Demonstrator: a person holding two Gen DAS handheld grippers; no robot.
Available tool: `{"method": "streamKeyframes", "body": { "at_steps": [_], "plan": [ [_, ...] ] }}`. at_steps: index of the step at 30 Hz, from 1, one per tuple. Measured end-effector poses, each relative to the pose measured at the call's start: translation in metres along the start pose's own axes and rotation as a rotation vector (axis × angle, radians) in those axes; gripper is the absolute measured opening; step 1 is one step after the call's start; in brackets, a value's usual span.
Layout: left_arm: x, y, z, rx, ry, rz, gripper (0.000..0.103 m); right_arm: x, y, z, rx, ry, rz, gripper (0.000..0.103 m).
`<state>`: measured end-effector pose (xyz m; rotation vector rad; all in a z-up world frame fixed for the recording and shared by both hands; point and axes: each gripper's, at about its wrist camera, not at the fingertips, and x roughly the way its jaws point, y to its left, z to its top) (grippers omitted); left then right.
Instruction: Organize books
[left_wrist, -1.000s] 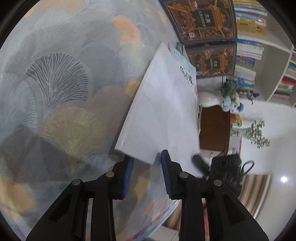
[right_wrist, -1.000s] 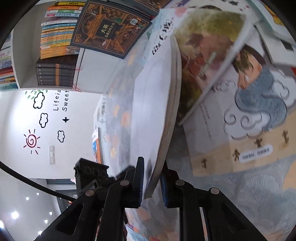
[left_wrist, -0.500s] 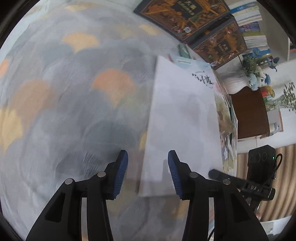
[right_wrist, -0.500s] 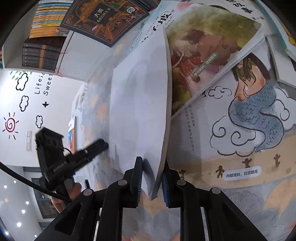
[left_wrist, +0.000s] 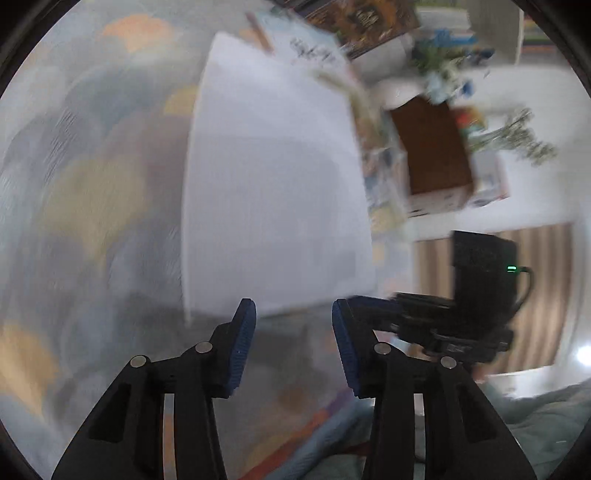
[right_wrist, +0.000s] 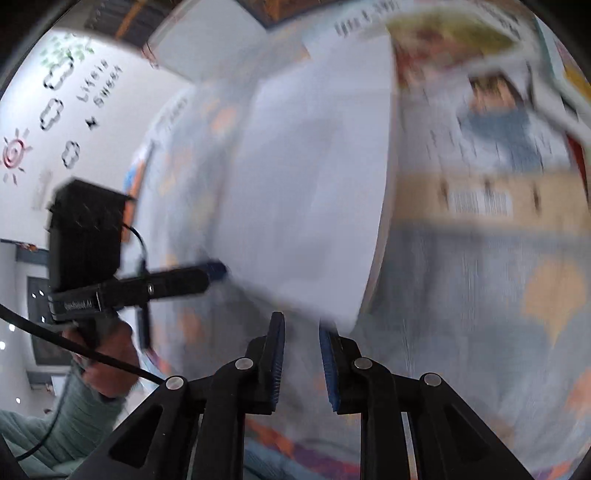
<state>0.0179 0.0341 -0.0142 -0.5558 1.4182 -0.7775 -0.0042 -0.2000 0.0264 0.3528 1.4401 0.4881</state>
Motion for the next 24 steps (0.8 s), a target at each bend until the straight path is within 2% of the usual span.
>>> {"method": "streamKeyframes", "body": {
  "at_steps": [2, 4, 5, 7, 8, 9, 12, 15, 17, 20, 24],
  "plan": [
    [-0.006, 0.007, -0.005, -0.049, -0.030, -0.009, 0.039, 0.001, -0.011, -0.012, 0.030, 0.020, -0.020, 0.020],
    [-0.019, 0.013, -0.002, -0.089, -0.090, -0.003, 0.039, -0.008, -0.019, -0.011, 0.047, -0.014, -0.039, 0.020],
    [-0.024, 0.012, 0.003, -0.097, -0.125, 0.023, 0.039, -0.017, -0.023, -0.006, 0.059, -0.052, -0.051, 0.022],
    [-0.032, 0.013, 0.016, -0.101, -0.180, 0.088, 0.044, -0.026, -0.029, 0.007, 0.081, -0.109, -0.060, 0.033],
    [-0.034, 0.013, 0.025, -0.099, -0.207, 0.110, 0.045, -0.029, -0.032, 0.017, 0.088, -0.143, -0.059, 0.046],
    [-0.034, 0.014, 0.033, -0.098, -0.221, 0.127, 0.045, -0.028, -0.034, 0.024, 0.095, -0.159, -0.058, 0.052],
    [-0.023, 0.018, 0.050, -0.100, -0.188, 0.160, 0.045, -0.015, -0.033, 0.039, 0.135, -0.162, -0.019, 0.050],
    [-0.018, 0.011, 0.053, -0.080, -0.176, 0.169, 0.046, -0.002, -0.025, 0.042, 0.138, -0.168, -0.066, 0.034],
    [-0.015, 0.006, 0.050, -0.076, -0.164, 0.158, 0.046, -0.003, -0.017, 0.036, 0.104, -0.182, -0.085, 0.032],
    [-0.011, 0.000, 0.034, -0.055, -0.116, 0.134, 0.046, -0.009, -0.008, 0.022, 0.056, -0.174, -0.123, 0.032],
    [-0.003, -0.011, -0.002, -0.002, -0.046, 0.125, 0.046, -0.015, -0.020, -0.009, 0.036, -0.112, -0.117, 0.031]
  ]
}}
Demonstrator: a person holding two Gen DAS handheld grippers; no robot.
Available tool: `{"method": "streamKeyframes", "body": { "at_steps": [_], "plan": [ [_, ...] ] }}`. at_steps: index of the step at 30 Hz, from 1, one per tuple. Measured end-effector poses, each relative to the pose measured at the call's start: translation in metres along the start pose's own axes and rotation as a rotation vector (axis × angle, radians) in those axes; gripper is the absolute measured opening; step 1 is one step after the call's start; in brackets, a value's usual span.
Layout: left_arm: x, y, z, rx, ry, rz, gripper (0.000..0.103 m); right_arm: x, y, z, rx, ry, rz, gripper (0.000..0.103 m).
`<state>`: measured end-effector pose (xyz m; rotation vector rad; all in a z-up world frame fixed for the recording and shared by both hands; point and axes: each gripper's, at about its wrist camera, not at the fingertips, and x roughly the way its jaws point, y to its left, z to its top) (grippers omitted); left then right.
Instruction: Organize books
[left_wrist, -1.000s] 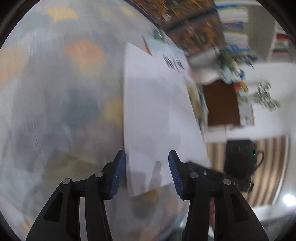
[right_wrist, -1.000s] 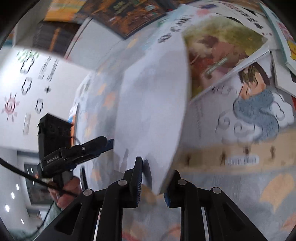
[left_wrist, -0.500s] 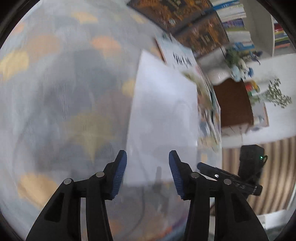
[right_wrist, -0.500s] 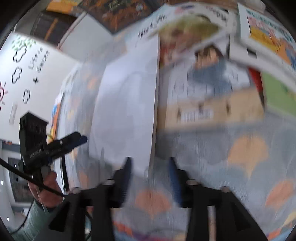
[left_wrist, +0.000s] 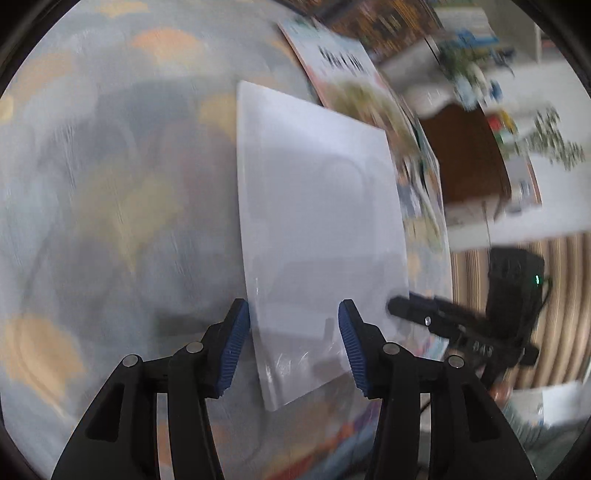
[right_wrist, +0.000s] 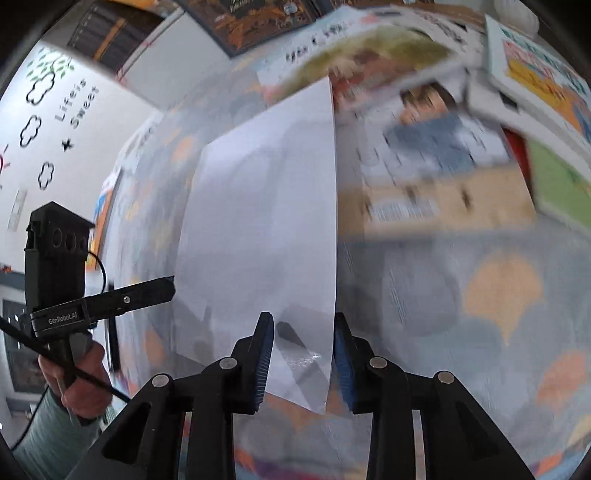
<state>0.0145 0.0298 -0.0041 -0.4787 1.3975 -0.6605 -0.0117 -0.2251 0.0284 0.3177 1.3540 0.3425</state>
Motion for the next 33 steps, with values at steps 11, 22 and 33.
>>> {"method": "streamKeyframes", "body": {
  "at_steps": [11, 22, 33],
  "plan": [
    [-0.002, -0.005, -0.016, -0.009, -0.068, 0.042, 0.047, 0.006, 0.002, 0.002, -0.026, -0.057, -0.070, 0.032],
    [-0.019, -0.003, -0.010, -0.102, -0.146, -0.181, 0.029, 0.001, -0.034, 0.003, 0.111, -0.072, 0.113, 0.033],
    [0.003, 0.002, 0.001, -0.241, -0.125, -0.357, 0.011, -0.002, -0.061, 0.002, 0.279, -0.023, 0.266, 0.045]
  ]
}}
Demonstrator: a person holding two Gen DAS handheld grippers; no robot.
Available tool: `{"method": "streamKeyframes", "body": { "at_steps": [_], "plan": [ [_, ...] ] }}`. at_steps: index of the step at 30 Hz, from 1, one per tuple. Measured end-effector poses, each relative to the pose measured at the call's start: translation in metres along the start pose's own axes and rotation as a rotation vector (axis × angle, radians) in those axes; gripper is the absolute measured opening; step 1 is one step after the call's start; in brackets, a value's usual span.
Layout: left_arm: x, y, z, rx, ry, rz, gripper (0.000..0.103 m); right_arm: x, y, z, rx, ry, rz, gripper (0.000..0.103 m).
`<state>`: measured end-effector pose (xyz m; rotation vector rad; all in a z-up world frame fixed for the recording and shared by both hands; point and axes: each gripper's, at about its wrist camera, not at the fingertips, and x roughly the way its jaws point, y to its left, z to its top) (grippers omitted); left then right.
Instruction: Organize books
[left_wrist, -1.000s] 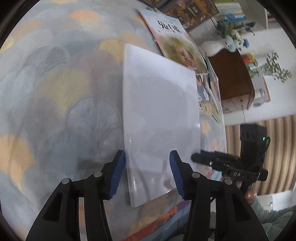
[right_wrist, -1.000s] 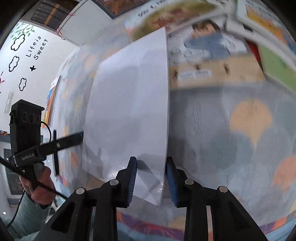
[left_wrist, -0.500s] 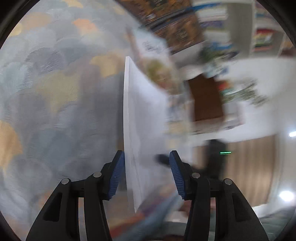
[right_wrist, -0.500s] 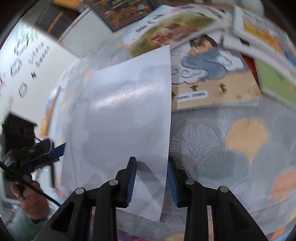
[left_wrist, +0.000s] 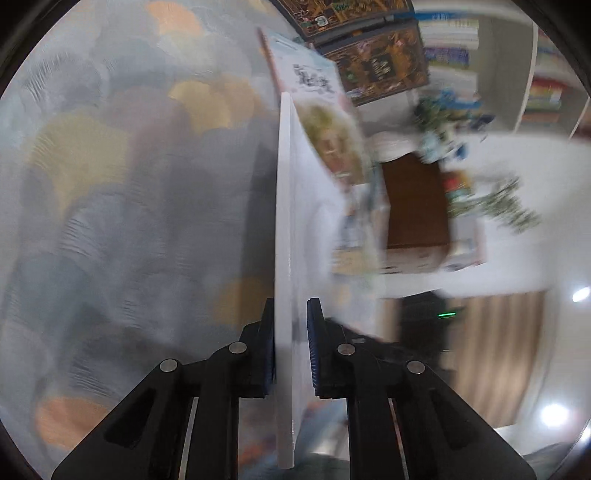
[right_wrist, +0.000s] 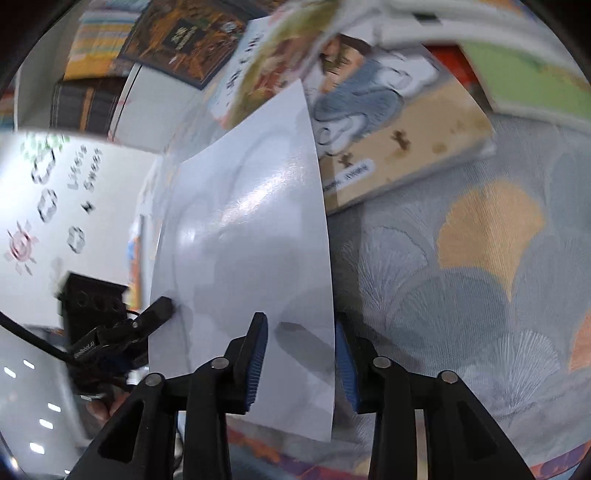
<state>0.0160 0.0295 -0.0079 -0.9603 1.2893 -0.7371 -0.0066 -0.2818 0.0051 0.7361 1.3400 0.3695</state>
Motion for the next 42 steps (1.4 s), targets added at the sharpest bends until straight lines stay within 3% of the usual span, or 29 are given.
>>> {"method": "streamKeyframes", "body": {
  "at_steps": [3, 6, 11, 13, 16, 18, 21, 24, 30, 33, 37, 42],
  "plan": [
    [-0.002, -0.005, 0.002, -0.033, 0.014, -0.098, 0.011, -0.004, -0.015, 0.002, 0.081, 0.011, 0.130, 0.062],
    [0.001, -0.007, 0.006, -0.062, 0.036, -0.134, 0.013, -0.001, -0.021, 0.002, 0.109, 0.027, 0.208, 0.071],
    [0.007, 0.007, 0.006, -0.177, 0.061, -0.230, 0.013, 0.014, -0.019, 0.001, 0.141, 0.036, 0.319, 0.073],
    [0.009, 0.011, 0.006, -0.199, 0.061, -0.238, 0.013, 0.012, -0.014, 0.002, 0.134, 0.030, 0.335, 0.067],
    [0.004, 0.013, 0.007, -0.195, 0.051, -0.213, 0.012, 0.007, -0.006, 0.001, 0.079, 0.005, 0.260, 0.046],
    [0.000, 0.010, 0.008, -0.143, 0.049, -0.111, 0.011, 0.003, 0.001, 0.001, 0.038, -0.016, 0.220, 0.033],
    [-0.003, -0.006, 0.003, 0.001, 0.052, 0.045, 0.011, -0.003, 0.034, -0.002, -0.140, -0.049, 0.048, 0.032],
    [-0.013, -0.025, -0.003, 0.117, 0.024, 0.127, 0.011, -0.005, 0.074, -0.008, -0.313, -0.053, -0.078, 0.032],
    [-0.055, -0.046, -0.009, 0.210, -0.057, 0.144, 0.014, -0.015, 0.141, -0.010, -0.506, -0.077, -0.115, 0.033],
    [-0.081, -0.050, 0.001, 0.221, -0.137, 0.142, 0.014, -0.010, 0.171, -0.005, -0.592, -0.096, -0.114, 0.033],
    [-0.110, -0.052, 0.027, 0.230, -0.231, 0.157, 0.014, 0.009, 0.205, 0.022, -0.641, -0.096, -0.058, 0.033],
    [-0.144, -0.050, 0.073, 0.252, -0.336, 0.228, 0.016, 0.050, 0.260, 0.061, -0.741, -0.108, -0.052, 0.033]
  ]
}}
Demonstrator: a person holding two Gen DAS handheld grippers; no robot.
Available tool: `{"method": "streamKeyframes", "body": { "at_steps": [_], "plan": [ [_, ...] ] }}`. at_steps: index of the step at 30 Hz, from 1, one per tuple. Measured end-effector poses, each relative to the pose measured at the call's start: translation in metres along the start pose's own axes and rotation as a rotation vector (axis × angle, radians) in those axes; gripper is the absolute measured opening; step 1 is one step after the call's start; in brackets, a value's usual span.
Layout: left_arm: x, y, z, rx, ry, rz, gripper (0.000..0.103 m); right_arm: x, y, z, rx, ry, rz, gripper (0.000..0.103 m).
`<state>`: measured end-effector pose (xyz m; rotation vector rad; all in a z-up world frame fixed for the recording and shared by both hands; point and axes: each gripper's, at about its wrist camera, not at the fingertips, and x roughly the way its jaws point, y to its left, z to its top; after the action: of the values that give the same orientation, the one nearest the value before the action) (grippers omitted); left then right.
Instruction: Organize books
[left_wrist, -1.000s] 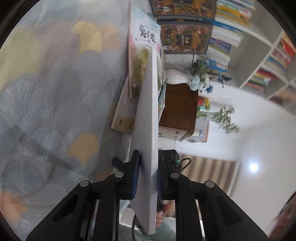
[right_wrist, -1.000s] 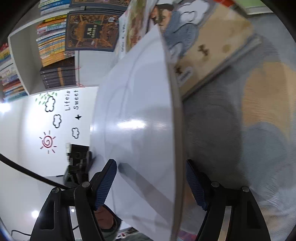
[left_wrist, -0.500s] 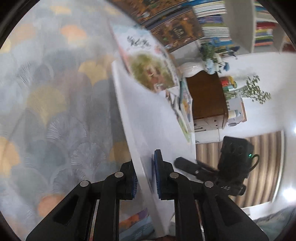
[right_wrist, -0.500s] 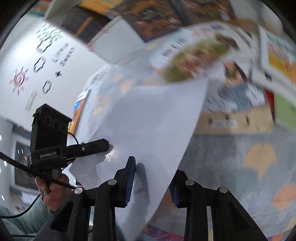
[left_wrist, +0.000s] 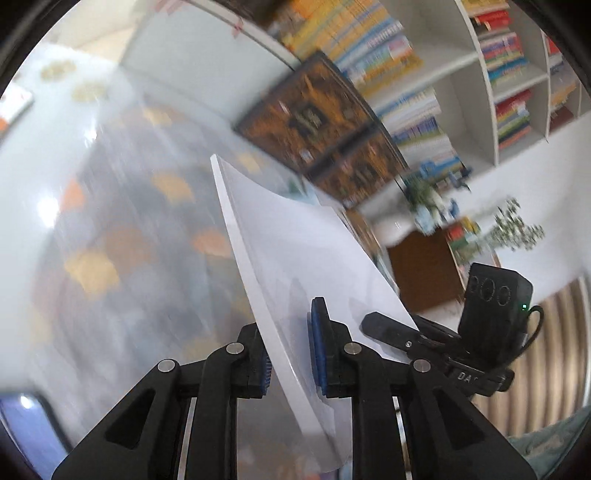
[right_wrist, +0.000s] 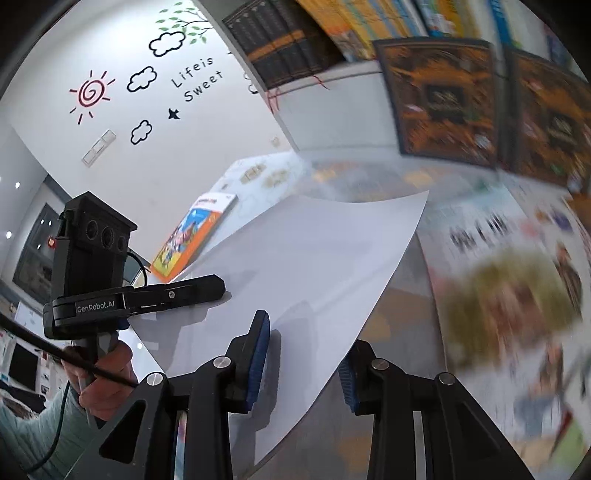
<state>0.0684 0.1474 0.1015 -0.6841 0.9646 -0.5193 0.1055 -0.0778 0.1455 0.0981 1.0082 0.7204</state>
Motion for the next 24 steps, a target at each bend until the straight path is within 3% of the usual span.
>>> {"method": "streamKeyframes", "body": {
  "at_steps": [4, 11, 19, 24],
  "plan": [
    [0.002, 0.028, 0.040, -0.010, -0.054, 0.072, 0.017, 0.039, -0.004, 0.039, -0.015, 0.007, 0.006, 0.034],
    [0.020, 0.081, 0.074, -0.055, -0.052, 0.152, 0.017, 0.112, -0.014, 0.077, 0.010, 0.061, 0.012, 0.034],
    [0.029, 0.111, 0.070, -0.121, -0.053, 0.206, 0.020, 0.149, -0.014, 0.076, 0.055, 0.098, 0.030, 0.035],
    [0.030, 0.119, 0.068, -0.157, -0.037, 0.250, 0.028, 0.162, -0.015, 0.070, 0.094, 0.128, 0.042, 0.036]
  ]
}}
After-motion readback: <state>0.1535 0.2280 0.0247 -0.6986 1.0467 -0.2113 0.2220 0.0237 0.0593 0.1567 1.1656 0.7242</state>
